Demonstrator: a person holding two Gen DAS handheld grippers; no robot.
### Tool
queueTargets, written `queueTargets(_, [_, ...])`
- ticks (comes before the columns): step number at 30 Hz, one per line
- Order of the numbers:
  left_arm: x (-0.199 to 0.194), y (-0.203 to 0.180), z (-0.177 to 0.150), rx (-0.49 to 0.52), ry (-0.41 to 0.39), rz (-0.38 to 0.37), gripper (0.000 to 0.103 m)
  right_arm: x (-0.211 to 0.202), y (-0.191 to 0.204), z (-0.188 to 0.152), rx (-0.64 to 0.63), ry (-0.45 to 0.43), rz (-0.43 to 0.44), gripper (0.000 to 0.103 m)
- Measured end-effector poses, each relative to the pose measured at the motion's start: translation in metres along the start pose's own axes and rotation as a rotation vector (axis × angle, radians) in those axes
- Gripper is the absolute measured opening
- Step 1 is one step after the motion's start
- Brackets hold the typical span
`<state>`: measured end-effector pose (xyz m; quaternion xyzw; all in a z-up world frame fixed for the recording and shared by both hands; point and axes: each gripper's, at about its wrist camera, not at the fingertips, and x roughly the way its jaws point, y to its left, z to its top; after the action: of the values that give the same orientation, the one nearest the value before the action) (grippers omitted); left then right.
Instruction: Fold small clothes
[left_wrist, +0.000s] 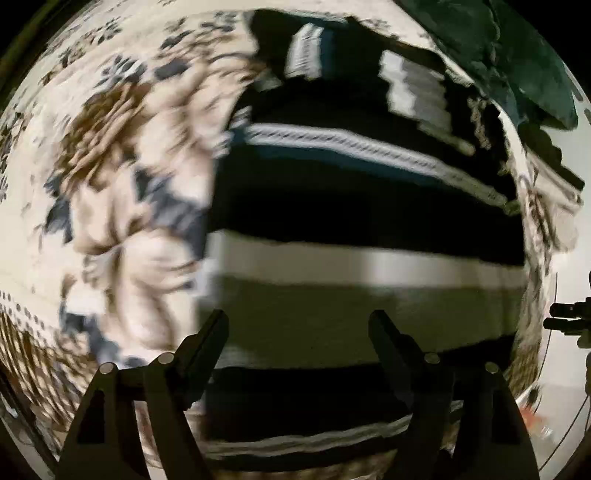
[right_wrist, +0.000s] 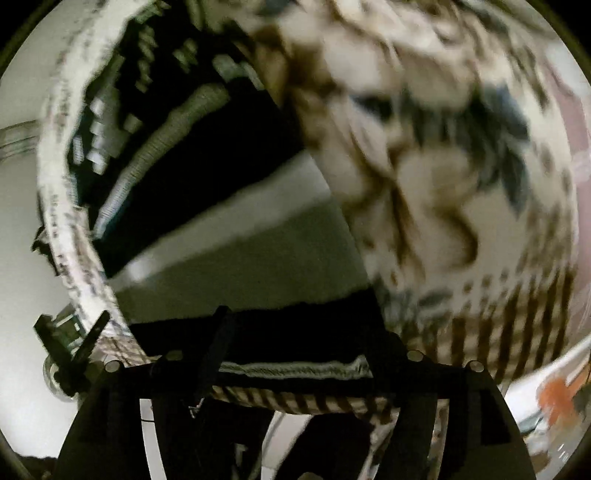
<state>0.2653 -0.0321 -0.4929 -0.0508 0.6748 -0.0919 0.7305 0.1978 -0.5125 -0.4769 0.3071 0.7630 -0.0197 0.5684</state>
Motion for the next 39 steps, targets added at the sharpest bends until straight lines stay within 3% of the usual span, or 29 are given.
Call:
queueTargets(3, [-0.003,-0.057,-0.012,0.023,-0.035,-0.039,0.077,-0.027,0.01,0.048,-0.067,-0.023,0.035,0.083])
queueTargets(5, [0.003,-0.111,-0.021,0.049,-0.023,-0.074,0.077,-0.051,0.0,0.072,-0.105,-0.03,0.043,0.083])
queueTargets(9, [0.036,-0.205,-0.059,0.086,0.086,-0.177,0.077,-0.08,-0.022,0.113,-0.18,-0.028,0.021,0.083])
queueTargets(13, [0.077,-0.287,-0.094,0.139,0.195,-0.215,0.077,-0.099,-0.047,0.156,-0.236,-0.023,-0.059,0.083])
queueTargets(16, [0.107,-0.32,-0.115,0.156,0.253,-0.216,0.077,-0.1,-0.05,0.182,-0.269,-0.019,-0.074,0.083])
queueTargets(19, [0.13,-0.331,-0.123,0.159,0.264,-0.158,0.073,-0.087,-0.04,0.206,-0.296,-0.028,-0.047,0.083])
queueTargets(21, [0.131,-0.327,-0.124,0.167,0.242,-0.107,0.049,-0.079,-0.029,0.225,-0.302,-0.043,-0.01,0.083])
queueTargets(23, [0.13,-0.32,-0.118,0.167,0.207,-0.054,0.01,-0.072,-0.015,0.245,-0.305,-0.061,0.035,0.083])
queueTargets(31, [0.116,-0.301,-0.11,0.125,0.157,-0.112,0.005,-0.038,0.049,0.363,-0.181,-0.118,0.273,0.083])
queueTargets(35, [0.102,-0.292,-0.108,0.091,0.131,-0.149,0.004,-0.016,0.076,0.396,-0.144,-0.083,0.282,0.082])
queueTargets(36, [0.102,-0.295,-0.106,0.084,0.122,-0.158,0.004,-0.007,0.083,0.402,-0.148,-0.057,0.274,0.076])
queueTargets(38, [0.091,-0.29,-0.104,0.07,0.102,-0.181,0.004,0.007,0.095,0.407,-0.167,-0.018,0.242,0.034])
queueTargets(39, [0.086,-0.287,-0.103,0.065,0.089,-0.189,0.004,0.013,0.102,0.408,-0.182,-0.011,0.204,0.007])
